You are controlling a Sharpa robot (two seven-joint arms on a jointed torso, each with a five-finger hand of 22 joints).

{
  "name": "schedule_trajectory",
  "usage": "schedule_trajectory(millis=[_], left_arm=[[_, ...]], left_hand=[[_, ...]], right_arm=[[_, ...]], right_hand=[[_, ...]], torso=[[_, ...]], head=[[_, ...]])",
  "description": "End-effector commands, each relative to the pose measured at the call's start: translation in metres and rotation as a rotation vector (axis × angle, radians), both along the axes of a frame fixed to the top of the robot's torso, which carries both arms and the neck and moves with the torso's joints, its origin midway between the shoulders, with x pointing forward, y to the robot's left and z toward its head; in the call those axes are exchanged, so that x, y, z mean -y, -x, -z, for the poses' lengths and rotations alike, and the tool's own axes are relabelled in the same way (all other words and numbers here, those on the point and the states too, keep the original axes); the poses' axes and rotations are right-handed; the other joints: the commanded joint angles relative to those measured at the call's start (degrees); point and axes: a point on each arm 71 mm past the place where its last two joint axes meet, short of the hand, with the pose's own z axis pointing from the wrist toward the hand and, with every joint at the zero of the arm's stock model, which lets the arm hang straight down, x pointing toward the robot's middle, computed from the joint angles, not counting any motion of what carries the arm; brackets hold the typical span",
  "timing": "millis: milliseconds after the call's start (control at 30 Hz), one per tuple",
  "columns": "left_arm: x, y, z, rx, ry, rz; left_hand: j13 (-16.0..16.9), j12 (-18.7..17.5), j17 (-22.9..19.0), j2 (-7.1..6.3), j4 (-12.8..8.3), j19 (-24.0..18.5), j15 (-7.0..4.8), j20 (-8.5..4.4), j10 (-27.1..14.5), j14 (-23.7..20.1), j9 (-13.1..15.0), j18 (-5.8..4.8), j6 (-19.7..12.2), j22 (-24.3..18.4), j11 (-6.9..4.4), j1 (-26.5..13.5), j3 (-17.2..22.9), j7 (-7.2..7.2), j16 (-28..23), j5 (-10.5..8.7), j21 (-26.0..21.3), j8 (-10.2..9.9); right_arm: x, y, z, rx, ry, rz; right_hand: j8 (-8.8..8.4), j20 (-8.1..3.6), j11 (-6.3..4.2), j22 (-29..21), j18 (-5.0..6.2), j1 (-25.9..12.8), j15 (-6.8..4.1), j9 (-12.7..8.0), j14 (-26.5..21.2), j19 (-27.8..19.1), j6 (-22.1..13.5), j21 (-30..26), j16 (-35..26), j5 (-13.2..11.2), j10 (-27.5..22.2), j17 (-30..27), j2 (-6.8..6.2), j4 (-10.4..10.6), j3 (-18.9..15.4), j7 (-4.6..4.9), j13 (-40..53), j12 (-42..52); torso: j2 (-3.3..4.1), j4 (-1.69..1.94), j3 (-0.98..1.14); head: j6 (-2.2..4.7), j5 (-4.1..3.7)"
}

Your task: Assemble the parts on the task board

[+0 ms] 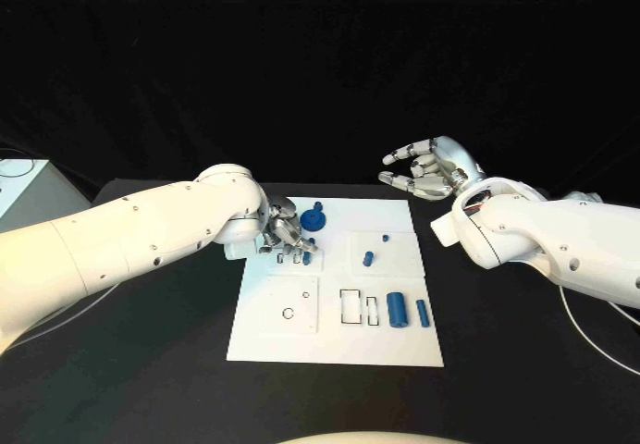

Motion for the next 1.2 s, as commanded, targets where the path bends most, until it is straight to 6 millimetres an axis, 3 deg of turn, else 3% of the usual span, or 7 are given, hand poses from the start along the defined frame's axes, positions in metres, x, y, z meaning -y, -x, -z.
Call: schedule_trajectory(millis=[33, 467, 1067, 1200], left_arm=[[0.0017, 0.0018, 0.0017, -0.028, -0.007, 0.022], [0.0014, 0.0019, 0.0049, -0.053, -0.015, 0.031], [-0.0002, -0.0014, 0.01, -0.061, 0.001, 0.003], [-0.0004, -0.0013, 0.0102, -0.067, 0.007, 0.003]], left_hand=[[0.1, 0.2, 0.0, 0.18, 0.0, -0.4, 0.08, 0.2, -0.3, 0.1, 0.1, -0.87, -0.4, -0.2, -0.03, -0.1, -0.2, -0.07, 0.2, -0.02, 0.2, 0.3], [0.2, 0.5, 0.3, 0.9, -0.2, -0.6, 0.11, 0.26, -0.9, 0.0, 1.1, -0.87, -0.6, 0.0, -0.05, 1.5, 0.5, -0.11, 0.5, 0.08, 0.4, 1.0], [0.2, 0.6, 0.6, 0.95, 0.0, -0.6, 0.12, 0.27, -1.0, 0.1, 1.3, -0.89, -0.7, 0.1, -0.02, 1.6, 0.5, -0.07, 0.6, -0.07, 0.5, 1.2], [0.2, 0.7, 0.7, 1.48, -0.2, -0.6, 0.11, 0.28, -1.1, 0.1, 1.7, -0.9, -0.8, 0.3, -0.07, 2.2, 0.9, -0.13, 0.7, -0.11, 0.7, 1.4]], right_arm=[[-0.0005, -0.0005, 0.0005, -0.011, 0.002, -0.01], [-0.0003, -0.0013, 0.0011, -0.017, 0.004, -0.008], [-0.0044, -0.0021, 0.0021, -0.023, 0.003, -0.017], [-0.0048, -0.0023, 0.0025, -0.024, 0.003, -0.018]], right_hand=[[0.3, -0.01, -0.14, 9.4, 0.9, -0.4, -0.06, -0.1, 5.9, 3.1, -0.5, -0.2, 0.0, -0.4, -0.3, 14.5, 0.03, 0.0, 0.2, -0.04, 9.2, -0.4], [0.34, 0.0, -0.14, 9.3, 0.91, -0.6, -0.05, -0.1, 5.9, 3.1, -0.5, -0.3, 0.0, -0.4, -0.3, 14.5, 0.02, 0.0, 0.2, -0.04, 9.2, -0.4], [0.39, 0.0, -0.15, 9.3, 0.91, -0.7, -0.05, 0.0, 5.9, 3.1, -0.5, -0.3, 0.0, -0.3, -0.3, 14.5, 0.04, 0.0, 0.3, -0.05, 9.2, -0.4], [0.39, 0.0, -0.15, 9.3, 0.91, -0.7, -0.05, 0.0, 5.9, 3.1, -0.5, -0.3, 0.0, -0.3, -0.3, 14.5, 0.04, 0.0, 0.3, -0.05, 9.2, -0.4]], torso=[[-0.01, 0.05, -0.05], [0.05, 0.01, -0.15], [-0.01, 0.11, 0.04], [0.02, 0.14, 0.07]], head=[[-0.12, -0.03], [-0.34, -0.27], [-0.3, -0.82], [-0.32, -0.81]])
